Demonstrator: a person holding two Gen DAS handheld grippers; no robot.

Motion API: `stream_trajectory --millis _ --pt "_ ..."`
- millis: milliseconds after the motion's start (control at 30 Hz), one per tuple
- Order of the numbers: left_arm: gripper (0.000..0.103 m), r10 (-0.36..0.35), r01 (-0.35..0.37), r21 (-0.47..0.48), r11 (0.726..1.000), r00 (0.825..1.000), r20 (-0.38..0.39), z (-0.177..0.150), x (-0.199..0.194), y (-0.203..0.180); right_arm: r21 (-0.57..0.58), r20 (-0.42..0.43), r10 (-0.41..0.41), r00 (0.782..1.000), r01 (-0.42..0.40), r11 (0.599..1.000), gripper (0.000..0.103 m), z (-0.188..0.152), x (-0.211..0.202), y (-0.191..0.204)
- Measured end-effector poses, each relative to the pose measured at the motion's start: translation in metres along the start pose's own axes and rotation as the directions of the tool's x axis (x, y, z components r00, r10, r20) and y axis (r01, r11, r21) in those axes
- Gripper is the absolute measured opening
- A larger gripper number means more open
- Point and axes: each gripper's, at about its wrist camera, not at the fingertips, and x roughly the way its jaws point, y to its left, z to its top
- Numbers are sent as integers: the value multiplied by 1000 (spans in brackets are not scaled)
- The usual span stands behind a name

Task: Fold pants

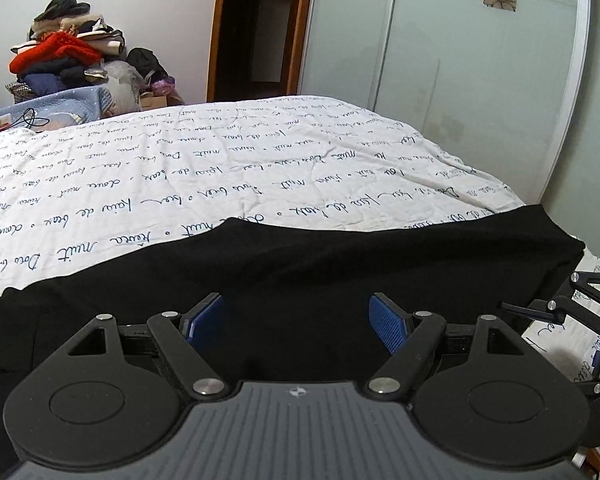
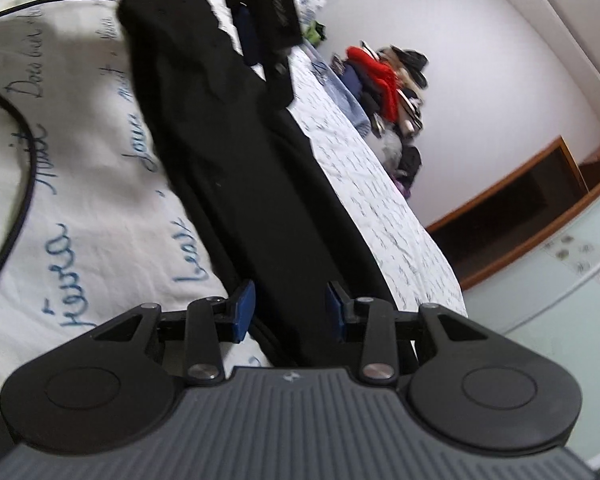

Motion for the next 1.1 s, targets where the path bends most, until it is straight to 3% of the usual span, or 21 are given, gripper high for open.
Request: stream_trajectory --millis 100,167,200,567,700,800,867,900,933,1033,1100 --pt "80 -10 10 -9 1000 1000 -11 -1 3 -1 9 4 -2 1000 2 1000 32 2 3 2" --pt "80 -24 23 -13 1000 999 -24 -2 6 -5 16 -5 14 1000 -14 1000 17 1 5 5" --pt "80 -31 30 -11 999 999 -29 -2 7 -6 25 -11 34 999 -34 999 4 2 8 6" --pt "82 -95 96 15 995 993 -76 1 21 -24 144 -15 190 982 -186 972 7 1 -14 -4" --pt "82 -116 123 81 989 990 -85 0 25 -40 182 20 187 982 -188 965 8 -4 -31 -13" --pt "82 -110 121 114 986 989 -97 -3 31 -48 314 -3 112 994 -105 944 10 -23 -42 -48" --pt "82 -106 122 127 984 987 -125 -7 37 -50 393 -87 14 996 22 919 23 -45 -41 -71" --pt "82 -101 121 136 983 984 -143 -10 41 -51 426 -140 -31 990 89 901 37 -57 -38 -80" --pt "82 -90 115 152 982 983 -160 -13 44 -53 459 -192 -59 980 143 877 39 -70 -35 -88" --pt "82 -51 88 229 970 985 -163 -24 43 -57 595 -282 29 959 151 789 37 -105 -26 -101" --pt "82 -40 79 256 964 987 -155 -24 39 -59 631 -261 98 960 93 771 36 -110 -32 -103"
